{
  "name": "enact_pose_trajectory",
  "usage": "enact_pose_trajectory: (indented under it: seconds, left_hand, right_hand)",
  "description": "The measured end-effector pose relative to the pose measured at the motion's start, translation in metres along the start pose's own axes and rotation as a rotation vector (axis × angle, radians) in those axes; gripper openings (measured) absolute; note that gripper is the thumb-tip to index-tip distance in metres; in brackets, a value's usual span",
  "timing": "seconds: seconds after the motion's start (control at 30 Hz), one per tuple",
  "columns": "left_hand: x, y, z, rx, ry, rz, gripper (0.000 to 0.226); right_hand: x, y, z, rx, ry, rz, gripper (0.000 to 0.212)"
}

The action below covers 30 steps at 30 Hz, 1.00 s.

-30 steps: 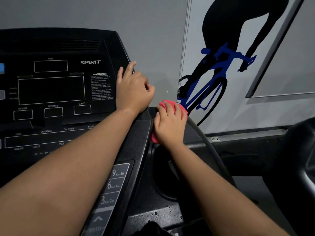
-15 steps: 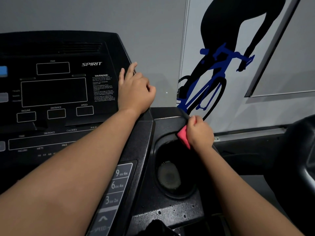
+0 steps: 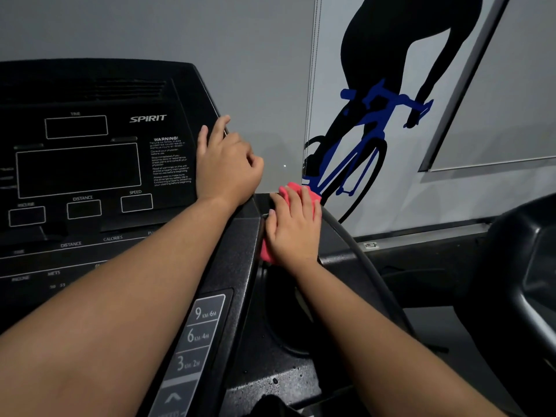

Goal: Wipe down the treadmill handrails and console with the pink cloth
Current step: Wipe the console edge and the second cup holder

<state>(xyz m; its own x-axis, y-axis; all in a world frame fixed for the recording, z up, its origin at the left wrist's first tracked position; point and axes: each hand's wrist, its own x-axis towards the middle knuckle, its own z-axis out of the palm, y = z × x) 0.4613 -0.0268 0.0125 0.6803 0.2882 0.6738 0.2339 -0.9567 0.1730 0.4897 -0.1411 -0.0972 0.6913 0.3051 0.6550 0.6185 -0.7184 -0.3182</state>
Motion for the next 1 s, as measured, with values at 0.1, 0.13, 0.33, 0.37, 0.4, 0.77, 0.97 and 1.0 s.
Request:
enact_pose_trajectory:
  seconds: [0.1, 0.13, 0.33, 0.37, 0.4, 0.77, 0.97, 1.0]
  left_hand:
    - [0.0, 0.0, -0.003, 0.042, -0.029, 0.012, 0.034]
    - [0.001, 0.0, -0.003, 0.05, -0.037, 0.013, 0.035]
    - [-0.002, 0.0, -0.005, 0.043, -0.053, 0.012, 0.037]
    - [-0.002, 0.001, -0.004, 0.043, -0.055, 0.009, 0.037]
    - [-0.003, 0.001, -0.005, 0.043, -0.056, 0.006, 0.037]
    - [-0.001, 0.0, 0.001, 0.037, -0.005, -0.01, 0.034]
    - [0.0, -0.001, 0.004, 0.034, 0.027, -0.003, 0.032]
    - [0.001, -0.001, 0.004, 0.035, 0.026, -0.001, 0.032]
  right_hand:
    - [0.001, 0.018, -0.005, -0.018, -0.046, -0.072, 0.046]
    - [0.002, 0.026, -0.01, -0.014, -0.064, -0.069, 0.048]
    - [-0.006, 0.062, -0.04, 0.157, -0.222, 0.438, 0.042]
    - [-0.008, 0.069, -0.046, 0.182, -0.249, 0.515, 0.04]
    - [-0.01, 0.073, -0.051, 0.24, -0.271, 0.577, 0.039]
    - [0.01, 0.033, -0.022, 0.028, -0.062, 0.422, 0.053]
    - [0.007, -0.001, -0.003, -0.025, 0.018, -0.026, 0.039]
    - [0.008, 0.001, -0.003, -0.02, 0.001, -0.063, 0.04]
